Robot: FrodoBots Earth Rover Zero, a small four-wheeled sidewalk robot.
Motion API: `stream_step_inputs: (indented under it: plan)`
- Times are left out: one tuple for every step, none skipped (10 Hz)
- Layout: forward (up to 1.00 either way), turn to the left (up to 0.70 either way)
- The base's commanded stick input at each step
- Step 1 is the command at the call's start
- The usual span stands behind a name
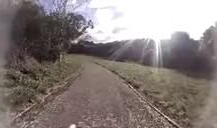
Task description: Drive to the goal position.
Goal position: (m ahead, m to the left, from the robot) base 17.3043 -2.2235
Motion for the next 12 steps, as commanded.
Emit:
stream_step_inputs:
  plan:
    - [0.70,0.00]
    - [0.70,0.00]
    - [0.70,0.00]
    - [0.70,0.00]
    - [0.70,0.00]
    - [0.70,0.00]
    - [0.70,0.00]
    - [0.70,0.00]
    - [0.70,0.00]
    - [0.70,0.00]
    - [0.70,0.00]
    - [0.70,0.00]
